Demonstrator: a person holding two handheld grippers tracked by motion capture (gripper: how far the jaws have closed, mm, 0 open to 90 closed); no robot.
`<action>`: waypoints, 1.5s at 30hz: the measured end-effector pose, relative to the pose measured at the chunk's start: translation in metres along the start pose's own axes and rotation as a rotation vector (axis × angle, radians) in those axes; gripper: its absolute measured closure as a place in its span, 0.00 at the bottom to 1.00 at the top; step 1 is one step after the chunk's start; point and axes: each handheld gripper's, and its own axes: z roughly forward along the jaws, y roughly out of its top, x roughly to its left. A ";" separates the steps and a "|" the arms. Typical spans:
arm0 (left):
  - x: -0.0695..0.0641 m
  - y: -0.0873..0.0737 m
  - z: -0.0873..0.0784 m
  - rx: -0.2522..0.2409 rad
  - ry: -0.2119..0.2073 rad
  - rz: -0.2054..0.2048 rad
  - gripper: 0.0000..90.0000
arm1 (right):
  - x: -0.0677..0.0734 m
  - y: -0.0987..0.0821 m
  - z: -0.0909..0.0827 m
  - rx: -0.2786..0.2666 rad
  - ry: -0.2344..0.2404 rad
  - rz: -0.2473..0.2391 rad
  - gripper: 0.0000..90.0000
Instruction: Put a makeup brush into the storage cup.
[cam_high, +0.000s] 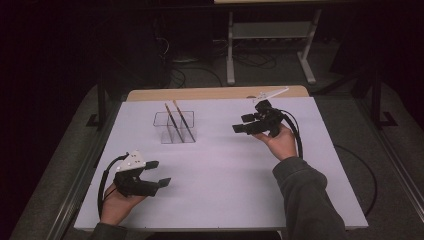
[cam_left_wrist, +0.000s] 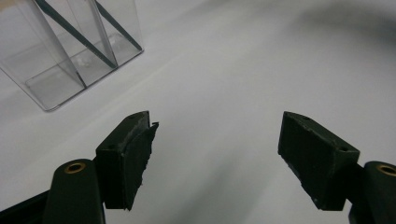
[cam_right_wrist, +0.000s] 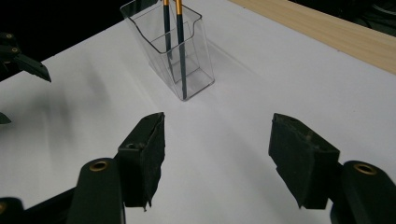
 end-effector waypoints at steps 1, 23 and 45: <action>0.000 0.000 0.000 -0.001 0.000 0.000 0.28 | 0.000 -0.001 0.000 -0.003 0.000 -0.001 0.38; 0.002 0.001 0.000 -0.009 -0.009 -0.012 0.28 | 0.003 -0.022 -0.011 -0.025 -0.020 0.002 0.32; 0.001 0.002 0.001 -0.015 -0.013 -0.007 0.27 | 0.012 -0.053 -0.023 -0.036 -0.040 0.000 0.29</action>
